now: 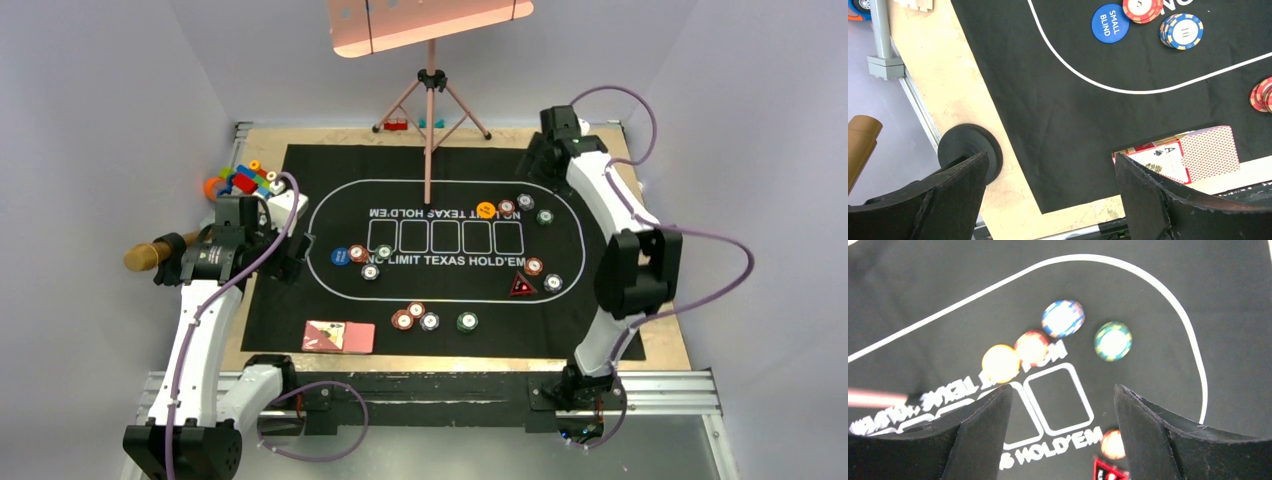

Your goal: Distribute texas hold em gaming equipment

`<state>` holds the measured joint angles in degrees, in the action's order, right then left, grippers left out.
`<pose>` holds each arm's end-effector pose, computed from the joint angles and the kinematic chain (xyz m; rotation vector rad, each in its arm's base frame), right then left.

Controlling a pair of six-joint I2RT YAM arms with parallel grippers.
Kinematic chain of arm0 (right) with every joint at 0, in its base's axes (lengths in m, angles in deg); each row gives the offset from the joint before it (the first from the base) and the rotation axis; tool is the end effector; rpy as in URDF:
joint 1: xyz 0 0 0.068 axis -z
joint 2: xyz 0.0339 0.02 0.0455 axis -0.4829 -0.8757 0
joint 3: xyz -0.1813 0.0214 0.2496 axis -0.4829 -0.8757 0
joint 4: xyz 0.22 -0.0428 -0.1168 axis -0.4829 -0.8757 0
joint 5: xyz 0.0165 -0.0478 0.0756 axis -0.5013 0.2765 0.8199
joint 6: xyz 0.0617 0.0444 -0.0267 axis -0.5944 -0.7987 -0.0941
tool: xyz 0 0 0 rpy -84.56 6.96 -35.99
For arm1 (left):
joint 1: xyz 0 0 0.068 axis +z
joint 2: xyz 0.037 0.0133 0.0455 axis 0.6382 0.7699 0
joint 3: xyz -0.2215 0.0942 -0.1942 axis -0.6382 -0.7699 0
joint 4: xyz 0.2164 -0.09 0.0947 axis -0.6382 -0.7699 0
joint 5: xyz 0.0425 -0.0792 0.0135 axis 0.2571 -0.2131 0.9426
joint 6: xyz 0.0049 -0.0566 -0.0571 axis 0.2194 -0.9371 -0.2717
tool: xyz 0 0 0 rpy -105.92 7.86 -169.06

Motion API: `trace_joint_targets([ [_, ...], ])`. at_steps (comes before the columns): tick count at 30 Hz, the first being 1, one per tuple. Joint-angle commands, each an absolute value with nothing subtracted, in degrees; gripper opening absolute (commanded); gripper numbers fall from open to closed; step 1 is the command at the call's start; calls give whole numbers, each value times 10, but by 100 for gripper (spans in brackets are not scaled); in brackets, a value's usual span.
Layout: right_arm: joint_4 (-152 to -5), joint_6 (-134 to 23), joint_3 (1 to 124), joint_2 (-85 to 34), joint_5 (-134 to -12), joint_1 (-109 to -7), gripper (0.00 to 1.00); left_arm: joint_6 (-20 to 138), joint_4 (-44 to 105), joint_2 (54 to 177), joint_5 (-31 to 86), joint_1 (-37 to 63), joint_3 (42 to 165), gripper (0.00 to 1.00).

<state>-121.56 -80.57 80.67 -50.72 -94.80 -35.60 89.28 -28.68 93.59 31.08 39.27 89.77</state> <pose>0.4261 0.0329 0.2894 0.6442 2.4314 -0.0465 0.1587 -0.0065 0.3224 0.4514 2.4337 0.0432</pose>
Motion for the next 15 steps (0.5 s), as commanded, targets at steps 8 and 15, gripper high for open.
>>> trace_joint_targets([
  [8,-1184,-822,570,-275,-993,-641,79,894,-286,924,301,397,907,100],
  [15,-1178,-885,452,-242,-978,-786,81,888,-283,923,297,397,899,100],
])
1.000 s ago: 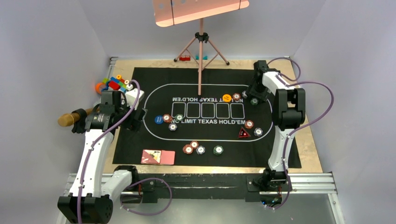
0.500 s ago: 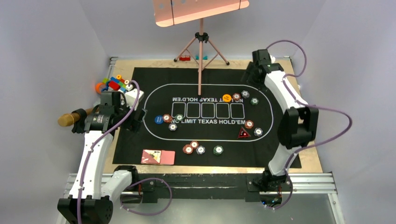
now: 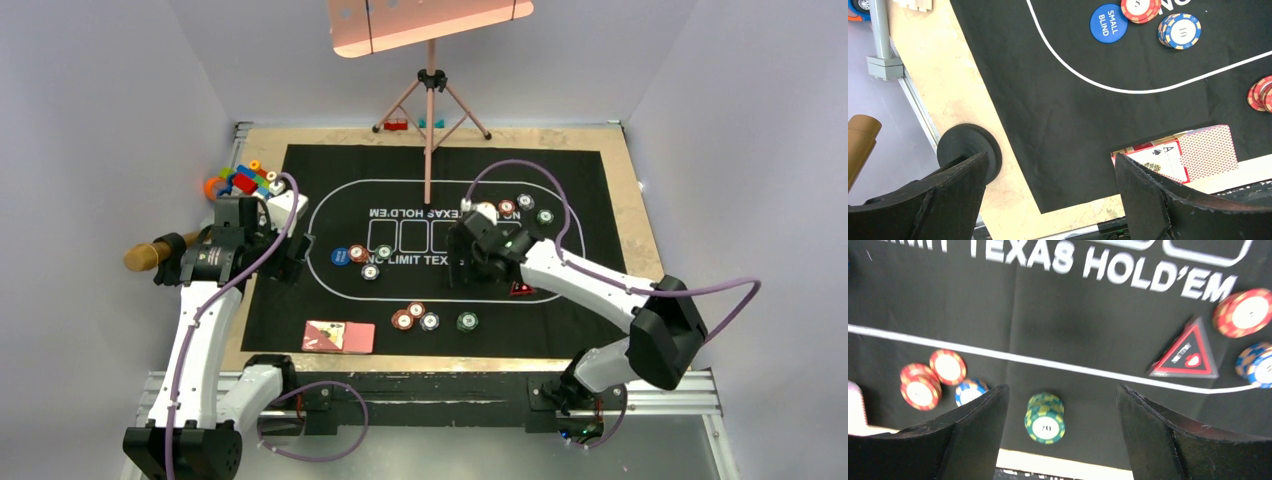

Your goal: Distribute texas hold em gaming equipment

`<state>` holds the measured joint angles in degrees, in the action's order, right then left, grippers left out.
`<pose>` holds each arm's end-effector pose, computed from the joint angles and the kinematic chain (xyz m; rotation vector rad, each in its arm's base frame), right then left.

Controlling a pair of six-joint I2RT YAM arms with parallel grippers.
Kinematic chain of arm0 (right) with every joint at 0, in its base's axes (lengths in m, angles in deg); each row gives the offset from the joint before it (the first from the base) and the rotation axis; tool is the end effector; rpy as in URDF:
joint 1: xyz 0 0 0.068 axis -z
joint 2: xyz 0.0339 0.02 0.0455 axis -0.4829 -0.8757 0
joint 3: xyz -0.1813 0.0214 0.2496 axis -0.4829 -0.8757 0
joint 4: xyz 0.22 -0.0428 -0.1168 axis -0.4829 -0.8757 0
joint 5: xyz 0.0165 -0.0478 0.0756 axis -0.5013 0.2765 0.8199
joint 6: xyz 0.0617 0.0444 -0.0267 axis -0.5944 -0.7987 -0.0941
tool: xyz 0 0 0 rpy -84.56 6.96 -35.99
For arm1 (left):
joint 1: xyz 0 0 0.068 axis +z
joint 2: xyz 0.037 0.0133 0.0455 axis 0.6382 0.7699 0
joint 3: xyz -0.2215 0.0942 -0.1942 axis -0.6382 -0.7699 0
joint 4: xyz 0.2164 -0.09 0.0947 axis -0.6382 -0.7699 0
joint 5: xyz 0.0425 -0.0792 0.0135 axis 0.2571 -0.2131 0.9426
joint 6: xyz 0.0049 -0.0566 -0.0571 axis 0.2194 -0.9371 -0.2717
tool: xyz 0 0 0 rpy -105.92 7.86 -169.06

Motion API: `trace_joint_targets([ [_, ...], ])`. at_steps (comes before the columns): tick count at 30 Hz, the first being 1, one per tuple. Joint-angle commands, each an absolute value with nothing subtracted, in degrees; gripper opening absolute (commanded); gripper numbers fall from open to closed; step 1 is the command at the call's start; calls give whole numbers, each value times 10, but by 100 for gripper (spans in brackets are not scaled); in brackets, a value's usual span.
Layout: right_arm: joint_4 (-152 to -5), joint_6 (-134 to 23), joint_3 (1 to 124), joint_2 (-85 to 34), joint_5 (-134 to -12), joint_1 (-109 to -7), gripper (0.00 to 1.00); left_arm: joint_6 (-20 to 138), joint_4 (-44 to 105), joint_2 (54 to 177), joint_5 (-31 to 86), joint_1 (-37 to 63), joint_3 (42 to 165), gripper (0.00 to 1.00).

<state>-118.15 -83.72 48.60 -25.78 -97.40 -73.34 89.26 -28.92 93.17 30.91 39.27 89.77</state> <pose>0.2195 0.1871 0.2645 -0.1053 2.5578 0.1422 0.1567 -0.0067 0.3231 0.4517 2.4301 0.0401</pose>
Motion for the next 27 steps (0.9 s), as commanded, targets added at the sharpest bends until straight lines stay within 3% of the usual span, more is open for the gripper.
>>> trace_joint_targets([
  [1,-1173,-892,445,-245,-974,-801,82,888,-283,920,297,397,898,100],
  [10,-1160,-929,414,-307,-978,-867,80,891,-284,908,304,397,892,100],
  [27,-1127,-942,377,-334,-965,-867,53,890,-286,909,306,397,896,100],
])
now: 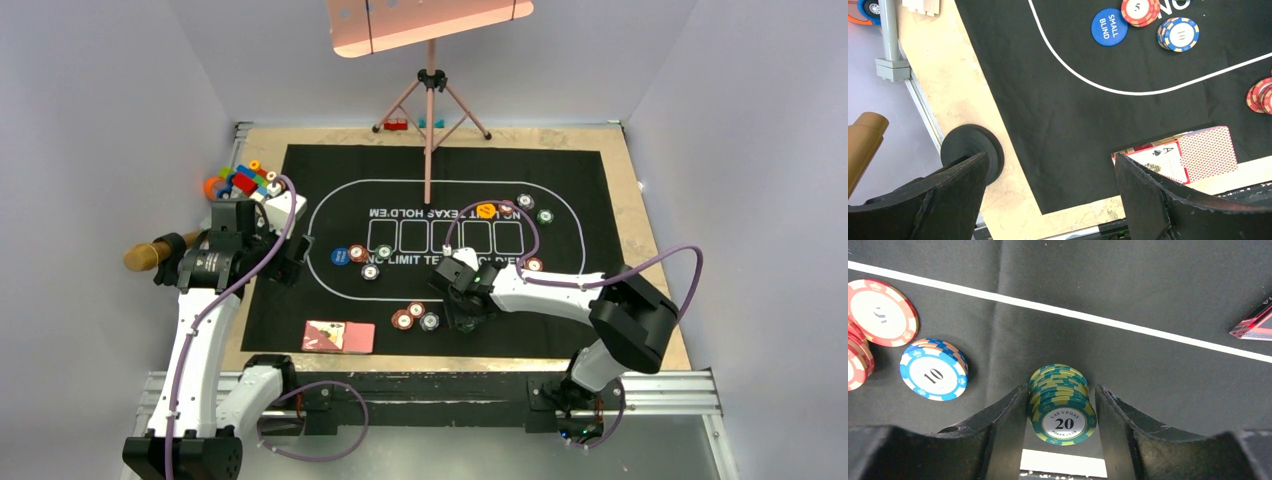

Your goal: Distribute texas hold em gaming equipment

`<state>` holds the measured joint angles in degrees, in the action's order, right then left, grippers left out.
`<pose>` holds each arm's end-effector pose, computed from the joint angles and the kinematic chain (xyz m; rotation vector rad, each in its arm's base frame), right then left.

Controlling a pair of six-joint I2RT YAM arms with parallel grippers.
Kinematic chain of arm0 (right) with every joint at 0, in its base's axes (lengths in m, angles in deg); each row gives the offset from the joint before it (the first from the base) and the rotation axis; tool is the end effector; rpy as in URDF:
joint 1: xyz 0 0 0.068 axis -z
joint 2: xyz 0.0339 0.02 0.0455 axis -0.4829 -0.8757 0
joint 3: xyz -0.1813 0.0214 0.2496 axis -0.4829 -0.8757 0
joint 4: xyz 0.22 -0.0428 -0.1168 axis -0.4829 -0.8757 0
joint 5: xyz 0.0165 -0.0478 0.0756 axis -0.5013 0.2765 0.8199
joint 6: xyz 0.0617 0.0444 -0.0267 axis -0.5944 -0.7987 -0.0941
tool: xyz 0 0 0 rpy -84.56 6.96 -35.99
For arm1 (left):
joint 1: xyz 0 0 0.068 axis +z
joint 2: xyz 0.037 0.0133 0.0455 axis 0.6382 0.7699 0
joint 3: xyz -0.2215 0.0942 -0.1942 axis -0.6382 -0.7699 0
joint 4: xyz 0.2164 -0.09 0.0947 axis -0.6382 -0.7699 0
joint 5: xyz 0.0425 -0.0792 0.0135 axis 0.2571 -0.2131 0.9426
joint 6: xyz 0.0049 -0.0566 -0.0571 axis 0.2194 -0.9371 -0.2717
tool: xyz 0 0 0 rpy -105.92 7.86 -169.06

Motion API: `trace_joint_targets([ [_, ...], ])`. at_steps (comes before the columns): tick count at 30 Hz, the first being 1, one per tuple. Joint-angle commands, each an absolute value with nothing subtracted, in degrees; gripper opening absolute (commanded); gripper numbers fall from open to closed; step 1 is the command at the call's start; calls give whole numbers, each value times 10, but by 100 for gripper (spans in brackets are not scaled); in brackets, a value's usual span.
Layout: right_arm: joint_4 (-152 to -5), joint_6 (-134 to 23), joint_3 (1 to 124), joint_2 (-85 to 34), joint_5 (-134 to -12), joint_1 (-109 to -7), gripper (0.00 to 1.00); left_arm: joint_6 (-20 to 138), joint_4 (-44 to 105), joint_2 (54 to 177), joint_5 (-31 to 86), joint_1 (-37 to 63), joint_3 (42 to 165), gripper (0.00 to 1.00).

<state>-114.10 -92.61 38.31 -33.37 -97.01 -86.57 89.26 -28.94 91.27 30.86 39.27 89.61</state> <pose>0.1647 0.2235 0.1814 -0.2691 2.7339 0.0447 0.1496 -0.0067 0.3266 0.4483 2.4004 0.0452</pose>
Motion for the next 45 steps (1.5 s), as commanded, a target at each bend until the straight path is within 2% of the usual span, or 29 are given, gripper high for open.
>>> trace_joint_targets([
  [1,-1127,-942,377,-332,-965,-867,51,890,-286,909,306,397,896,100],
  [7,-1135,-940,381,-305,-962,-868,34,892,-287,911,309,397,899,100],
  [11,-1162,-938,396,-272,-965,-867,29,891,-288,911,307,397,899,100],
  [18,-1219,-934,420,-219,-994,-835,28,892,-288,912,307,397,901,100],
  [26,-1219,-923,306,-117,-948,-639,26,897,-286,918,303,397,906,100],
  [29,-1220,-922,282,-94,-950,-607,27,895,-285,923,297,397,908,100],
  [45,-1202,-981,273,-176,-961,-565,31,904,-290,934,251,397,907,100],
])
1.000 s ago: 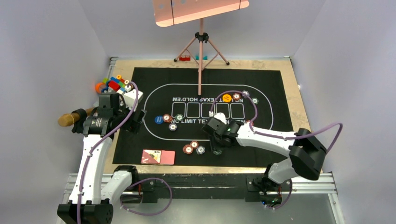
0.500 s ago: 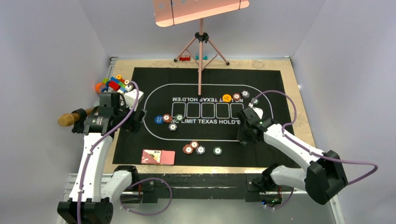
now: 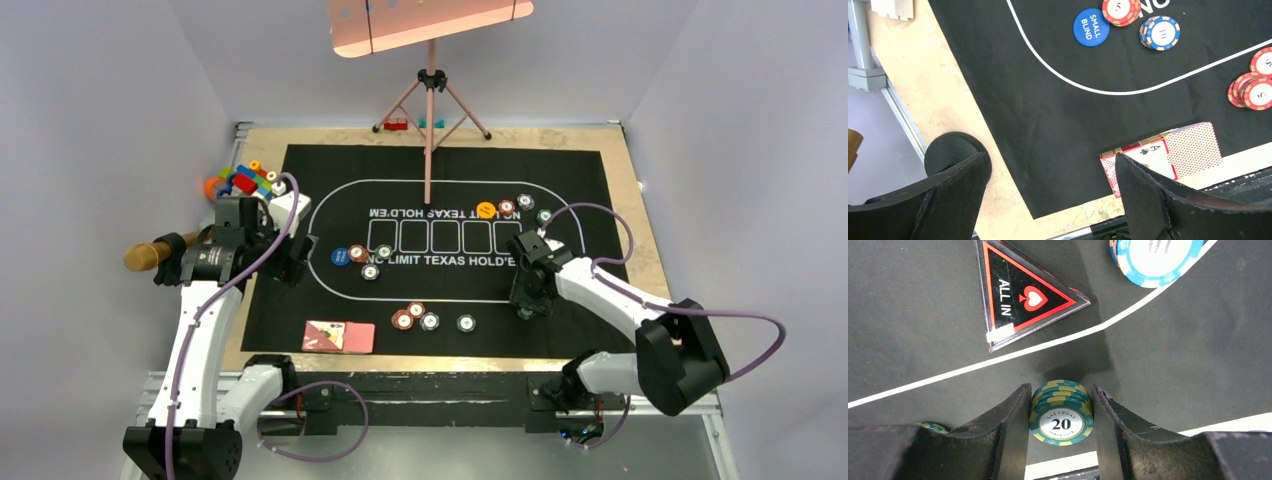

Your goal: Distribute texas hold em gaming equipment

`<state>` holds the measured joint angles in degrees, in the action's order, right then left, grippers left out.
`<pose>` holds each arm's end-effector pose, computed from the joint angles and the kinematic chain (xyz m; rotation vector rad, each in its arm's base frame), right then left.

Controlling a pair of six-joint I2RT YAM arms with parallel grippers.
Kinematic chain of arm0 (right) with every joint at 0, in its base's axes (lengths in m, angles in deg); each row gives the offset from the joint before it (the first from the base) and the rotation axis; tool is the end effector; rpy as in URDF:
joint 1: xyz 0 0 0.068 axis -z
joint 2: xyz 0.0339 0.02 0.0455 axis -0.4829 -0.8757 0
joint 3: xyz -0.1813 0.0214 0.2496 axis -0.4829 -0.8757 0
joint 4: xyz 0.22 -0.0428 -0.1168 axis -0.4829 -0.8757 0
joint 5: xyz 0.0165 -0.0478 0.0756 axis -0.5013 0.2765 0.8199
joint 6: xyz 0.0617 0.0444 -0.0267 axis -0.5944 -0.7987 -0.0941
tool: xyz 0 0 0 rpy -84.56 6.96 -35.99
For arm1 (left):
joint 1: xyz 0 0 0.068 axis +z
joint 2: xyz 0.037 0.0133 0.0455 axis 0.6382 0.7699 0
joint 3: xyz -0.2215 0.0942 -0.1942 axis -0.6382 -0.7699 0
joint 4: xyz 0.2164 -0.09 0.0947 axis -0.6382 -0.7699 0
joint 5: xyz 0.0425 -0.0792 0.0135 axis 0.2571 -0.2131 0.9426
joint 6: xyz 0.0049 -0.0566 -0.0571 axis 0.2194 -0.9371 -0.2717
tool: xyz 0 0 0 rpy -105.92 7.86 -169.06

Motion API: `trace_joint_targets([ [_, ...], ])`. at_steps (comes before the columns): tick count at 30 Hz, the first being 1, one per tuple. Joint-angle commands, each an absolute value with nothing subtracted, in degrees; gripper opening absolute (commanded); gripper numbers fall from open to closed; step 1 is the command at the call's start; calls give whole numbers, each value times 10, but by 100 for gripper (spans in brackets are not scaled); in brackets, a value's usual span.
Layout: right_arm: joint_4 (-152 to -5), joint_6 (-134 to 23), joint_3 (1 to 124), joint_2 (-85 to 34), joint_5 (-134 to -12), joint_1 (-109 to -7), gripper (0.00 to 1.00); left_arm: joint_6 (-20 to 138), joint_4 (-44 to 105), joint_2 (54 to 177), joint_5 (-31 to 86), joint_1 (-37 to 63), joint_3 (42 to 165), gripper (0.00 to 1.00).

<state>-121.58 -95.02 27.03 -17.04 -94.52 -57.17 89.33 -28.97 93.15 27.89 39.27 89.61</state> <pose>0.1792 0.0773 0.1859 0.4857 2.7667 -0.0739 0.1562 -0.0103 0.3225 0.4743 2.4215 -0.0246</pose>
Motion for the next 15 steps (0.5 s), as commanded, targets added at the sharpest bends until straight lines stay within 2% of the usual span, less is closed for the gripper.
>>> trace_joint_targets([
  [1,-1201,-985,273,-181,-960,-564,32,907,-290,933,249,397,906,100],
  [5,-1198,-1001,274,-203,-961,-561,38,914,-288,929,248,397,900,100],
  [9,-1203,-1017,281,-216,-972,-561,38,918,-287,926,247,397,898,100],
  [15,-1211,-1020,291,-220,-968,-561,52,926,-290,927,240,397,898,100],
])
